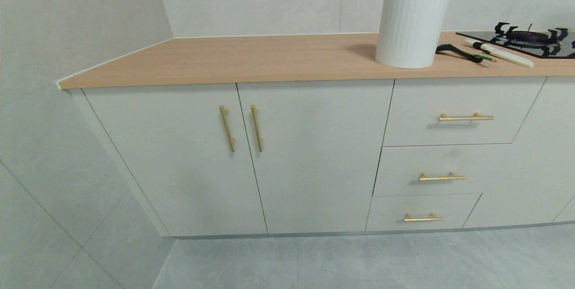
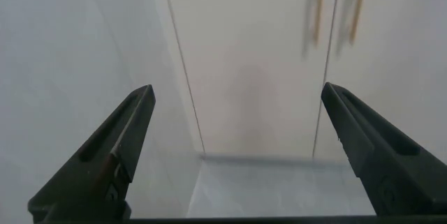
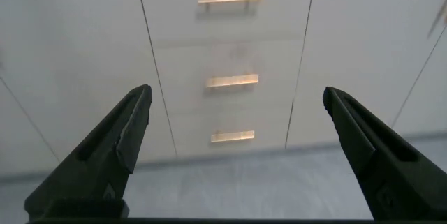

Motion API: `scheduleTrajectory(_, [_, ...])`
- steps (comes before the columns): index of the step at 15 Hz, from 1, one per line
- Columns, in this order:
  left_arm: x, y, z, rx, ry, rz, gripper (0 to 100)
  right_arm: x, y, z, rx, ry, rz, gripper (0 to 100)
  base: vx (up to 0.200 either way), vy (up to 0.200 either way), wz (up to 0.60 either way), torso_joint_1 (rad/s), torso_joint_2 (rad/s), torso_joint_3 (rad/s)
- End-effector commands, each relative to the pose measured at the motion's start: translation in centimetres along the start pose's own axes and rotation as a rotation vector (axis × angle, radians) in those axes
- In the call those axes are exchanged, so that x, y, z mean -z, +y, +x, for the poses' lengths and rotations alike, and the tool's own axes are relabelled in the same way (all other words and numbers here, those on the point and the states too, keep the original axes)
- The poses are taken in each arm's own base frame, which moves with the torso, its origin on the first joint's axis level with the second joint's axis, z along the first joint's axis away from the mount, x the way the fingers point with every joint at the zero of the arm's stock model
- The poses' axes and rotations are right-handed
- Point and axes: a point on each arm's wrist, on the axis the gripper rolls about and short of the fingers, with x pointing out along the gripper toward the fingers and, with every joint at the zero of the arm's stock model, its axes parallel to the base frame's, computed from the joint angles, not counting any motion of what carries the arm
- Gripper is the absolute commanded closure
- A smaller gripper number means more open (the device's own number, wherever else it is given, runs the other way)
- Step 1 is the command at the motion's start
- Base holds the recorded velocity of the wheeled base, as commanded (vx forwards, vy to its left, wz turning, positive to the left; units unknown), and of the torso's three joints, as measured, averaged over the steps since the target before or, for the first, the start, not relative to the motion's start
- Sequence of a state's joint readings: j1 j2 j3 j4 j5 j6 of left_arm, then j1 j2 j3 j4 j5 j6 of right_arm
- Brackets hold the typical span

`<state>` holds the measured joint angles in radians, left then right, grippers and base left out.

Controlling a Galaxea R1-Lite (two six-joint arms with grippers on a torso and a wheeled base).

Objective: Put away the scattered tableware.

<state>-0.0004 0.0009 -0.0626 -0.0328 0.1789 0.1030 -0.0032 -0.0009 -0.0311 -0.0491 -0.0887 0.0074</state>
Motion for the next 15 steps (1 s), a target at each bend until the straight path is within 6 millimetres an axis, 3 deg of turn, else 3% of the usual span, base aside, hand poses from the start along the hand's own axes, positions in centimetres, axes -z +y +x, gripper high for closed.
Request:
scheduleTrajectory(1, [1.62,-0.24,0.37,0.005,0.049,-0.017,0,0.87,0.05,0.21,-0.015,0.034,0.001,0,0.0,0.0,0.0,0.0,0.0,0.0])
scheduleTrajectory(5, [1.63,-0.33,0.37,0.046,0.047,-0.023,0,1.38,0.25,0.17,-0.109,0.082,-0.032,0,0.0,0.0,0.0,0.0,0.0,0.0])
scheduleTrajectory(8, [1.79,-0.42,0.37,0.073,0.067,-0.136,0,1.36,0.27,0.17,-0.12,0.08,-0.03,0,0.0,0.0,0.0,0.0,0.0,0.0])
scheduleTrajectory(15, [2.12,-0.65,0.32,0.169,0.09,-0.036,0,1.36,0.27,0.17,-0.122,0.08,-0.034,0,0.0,0.0,0.0,0.0,0.0,0.0])
